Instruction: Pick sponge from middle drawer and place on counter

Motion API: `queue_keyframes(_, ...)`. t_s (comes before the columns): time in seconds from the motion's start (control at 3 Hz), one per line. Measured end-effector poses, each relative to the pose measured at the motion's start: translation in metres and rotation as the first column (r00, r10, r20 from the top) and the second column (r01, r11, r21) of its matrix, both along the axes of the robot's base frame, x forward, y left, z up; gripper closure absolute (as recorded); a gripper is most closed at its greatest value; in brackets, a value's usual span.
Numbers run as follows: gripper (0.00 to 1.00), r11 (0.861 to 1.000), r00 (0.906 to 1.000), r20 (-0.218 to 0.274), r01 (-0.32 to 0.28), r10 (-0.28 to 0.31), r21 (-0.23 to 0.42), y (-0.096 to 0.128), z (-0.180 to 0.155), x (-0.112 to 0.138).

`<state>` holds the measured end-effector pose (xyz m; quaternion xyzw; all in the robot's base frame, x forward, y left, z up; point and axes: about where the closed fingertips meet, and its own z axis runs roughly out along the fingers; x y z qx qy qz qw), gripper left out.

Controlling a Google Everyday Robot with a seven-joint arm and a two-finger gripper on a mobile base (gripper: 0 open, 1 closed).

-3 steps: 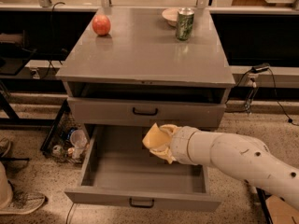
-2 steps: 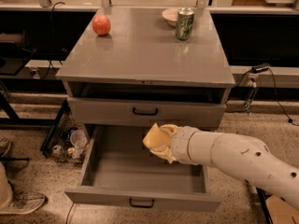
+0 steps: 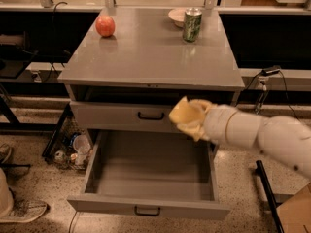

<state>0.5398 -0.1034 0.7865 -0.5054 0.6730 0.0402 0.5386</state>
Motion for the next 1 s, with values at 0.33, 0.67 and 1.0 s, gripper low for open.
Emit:
queue_keyframes(0.33,1.0,0.999,0.9916,0.124,0.039,-0.038,-0.01,-0.035,0.067,0.025)
queue_keyframes(0.67,1.0,0.999,0.9915,0.124,0.039,-0.038,-0.01,-0.035,0.067,0.025)
queue_keyframes(1.0,1.0,0.999,0.9885,0.148,0.029,-0.033,0.024,-0.036,0.08,0.036)
